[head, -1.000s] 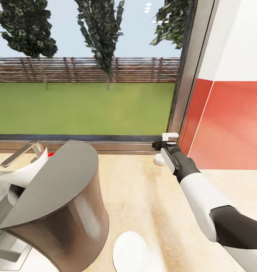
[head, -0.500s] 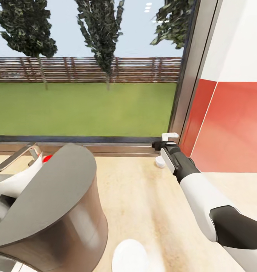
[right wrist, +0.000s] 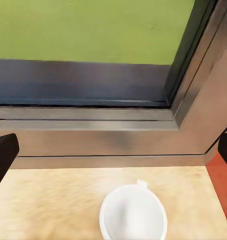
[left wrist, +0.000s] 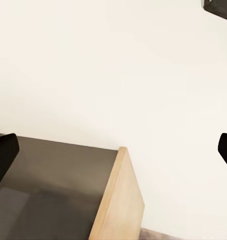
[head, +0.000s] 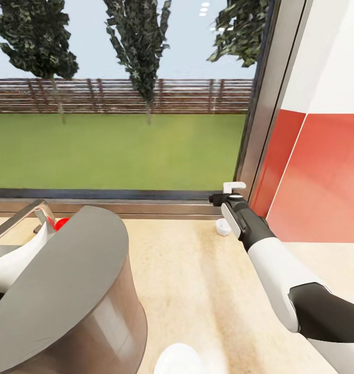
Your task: Set up a coffee station on the kitchen countertop: keep the coffee maker on the countertop, move the bottle of coffee from the kitchen shelf to the counter next to the coffee maker, place a paper coffee filter on top of the coffee maker, put the saucer next to the coffee maker with the coffee cup on the saucer, and place the electric kettle next to the coffee maker.
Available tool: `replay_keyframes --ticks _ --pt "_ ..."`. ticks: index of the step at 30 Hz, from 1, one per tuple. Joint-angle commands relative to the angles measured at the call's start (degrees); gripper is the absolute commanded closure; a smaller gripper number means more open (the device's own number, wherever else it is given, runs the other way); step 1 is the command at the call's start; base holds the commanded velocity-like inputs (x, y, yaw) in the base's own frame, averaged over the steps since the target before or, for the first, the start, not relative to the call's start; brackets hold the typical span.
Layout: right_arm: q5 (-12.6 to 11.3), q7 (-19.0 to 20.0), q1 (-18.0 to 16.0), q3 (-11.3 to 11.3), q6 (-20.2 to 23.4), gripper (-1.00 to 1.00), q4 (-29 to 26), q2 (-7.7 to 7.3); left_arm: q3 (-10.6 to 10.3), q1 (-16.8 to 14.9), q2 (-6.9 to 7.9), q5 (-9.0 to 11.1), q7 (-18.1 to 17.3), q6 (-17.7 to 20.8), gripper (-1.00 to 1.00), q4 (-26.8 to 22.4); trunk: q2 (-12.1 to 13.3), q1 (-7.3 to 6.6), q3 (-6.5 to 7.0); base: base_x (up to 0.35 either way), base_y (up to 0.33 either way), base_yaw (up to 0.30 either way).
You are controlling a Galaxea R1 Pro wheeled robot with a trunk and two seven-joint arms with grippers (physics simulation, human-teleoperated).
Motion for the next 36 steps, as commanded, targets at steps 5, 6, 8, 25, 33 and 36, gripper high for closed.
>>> replay_keyframes --ticks 5,6,8,25,33,36 --pt "-0.6 -0.5 0.0 0.3 0.2 -1.0 0.0 -0.04 0.5 0.0 -0.02 -0.6 0.1 0.1 -1.0 0.1 -0.1 0.03 -0.12 0.0 0.0 0.0" --pt "-0.6 -0.5 0.0 0.3 0.2 -1.0 0.0 -0.04 0.5 0.0 0.0 -0.6 0.1 0.1 -1.0 0.0 -0.1 0.03 -0.12 0.0 0.0 0.0" --pt "-0.6 -0.5 0.0 0.3 0.2 -1.0 0.2 -0.02 0.5 0.0 0.02 -0.6 0.1 0.1 -1.0 0.1 -0.1 0.03 -0.12 0.0 0.0 0.0" --pt "-0.6 -0.5 -0.1 0.3 0.5 -1.0 2.5 0.75 0.4 1.9 0.12 -0.7 0.1 0.1 -1.0 0.1 -0.1 0.03 -0.86 0.0 0.0 0.0" --pt "-0.6 -0.4 0.0 0.1 0.5 -1.0 2.6 0.69 0.4 2.1 0.12 -0.8 0.1 0.1 -1.0 0.0 -0.1 0.03 -1.59 0.0 0.0 0.0" --pt "-0.6 -0.4 -0.1 0.1 0.5 -1.0 2.7 0.67 0.4 2.1 0.12 -0.8 0.1 0.1 -1.0 0.0 -0.1 0.03 -1.86 0.0 0.0 0.0"
